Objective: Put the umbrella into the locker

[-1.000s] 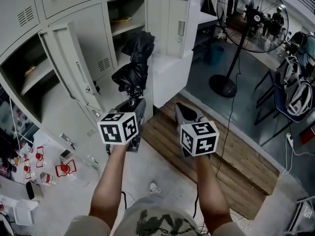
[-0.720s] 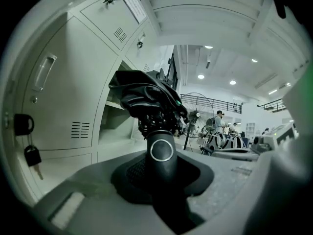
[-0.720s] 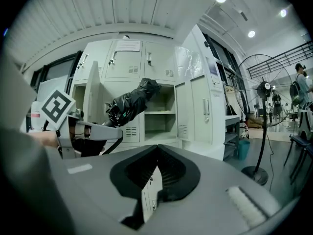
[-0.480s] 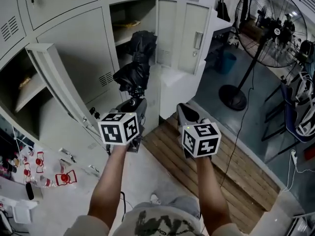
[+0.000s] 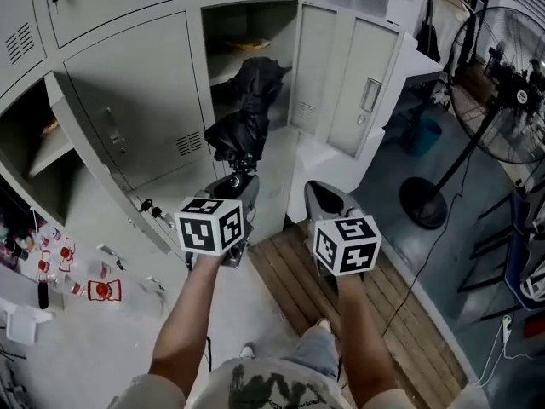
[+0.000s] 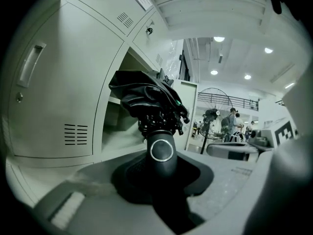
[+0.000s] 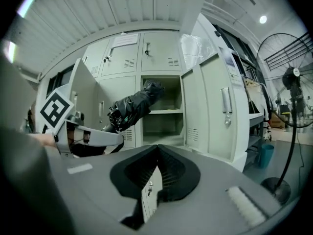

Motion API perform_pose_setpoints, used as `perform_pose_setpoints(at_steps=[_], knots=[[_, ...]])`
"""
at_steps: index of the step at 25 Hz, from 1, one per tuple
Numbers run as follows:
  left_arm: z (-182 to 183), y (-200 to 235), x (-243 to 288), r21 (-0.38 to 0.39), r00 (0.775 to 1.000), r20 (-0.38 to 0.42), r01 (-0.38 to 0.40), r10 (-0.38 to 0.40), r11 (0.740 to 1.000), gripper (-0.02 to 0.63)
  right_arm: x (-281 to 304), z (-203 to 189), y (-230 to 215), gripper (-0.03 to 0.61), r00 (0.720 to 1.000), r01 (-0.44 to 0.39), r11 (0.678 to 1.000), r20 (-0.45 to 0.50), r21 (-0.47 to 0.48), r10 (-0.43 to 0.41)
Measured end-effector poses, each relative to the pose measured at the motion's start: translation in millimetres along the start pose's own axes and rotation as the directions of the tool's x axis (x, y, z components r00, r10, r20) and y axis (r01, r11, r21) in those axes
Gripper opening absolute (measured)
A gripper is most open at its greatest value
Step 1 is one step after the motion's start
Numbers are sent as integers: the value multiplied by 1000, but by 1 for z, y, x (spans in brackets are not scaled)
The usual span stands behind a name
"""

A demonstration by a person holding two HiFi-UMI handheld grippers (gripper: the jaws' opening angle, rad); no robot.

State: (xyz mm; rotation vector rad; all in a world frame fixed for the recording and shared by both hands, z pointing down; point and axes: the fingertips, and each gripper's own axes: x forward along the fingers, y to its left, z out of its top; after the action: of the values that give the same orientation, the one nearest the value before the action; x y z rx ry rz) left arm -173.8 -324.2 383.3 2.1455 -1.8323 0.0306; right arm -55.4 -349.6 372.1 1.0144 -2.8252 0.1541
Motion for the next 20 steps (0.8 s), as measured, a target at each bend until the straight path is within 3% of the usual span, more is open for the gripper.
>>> perform_pose_setpoints(at_steps=[8, 16, 20], knots=[[-4, 16, 37, -35, 984, -18, -178, 177, 983, 106, 58, 18, -39, -3, 983, -183, 983, -6, -20, 183], [-20, 17, 57, -62, 932, -109, -353, 345, 934, 106, 86, 32, -55, -3, 931, -365, 931, -34, -18, 364], [-25, 8, 72, -74, 911, -153, -397, 383, 915, 106, 87, 40, -67, -3, 903, -429, 903, -51, -30, 427]])
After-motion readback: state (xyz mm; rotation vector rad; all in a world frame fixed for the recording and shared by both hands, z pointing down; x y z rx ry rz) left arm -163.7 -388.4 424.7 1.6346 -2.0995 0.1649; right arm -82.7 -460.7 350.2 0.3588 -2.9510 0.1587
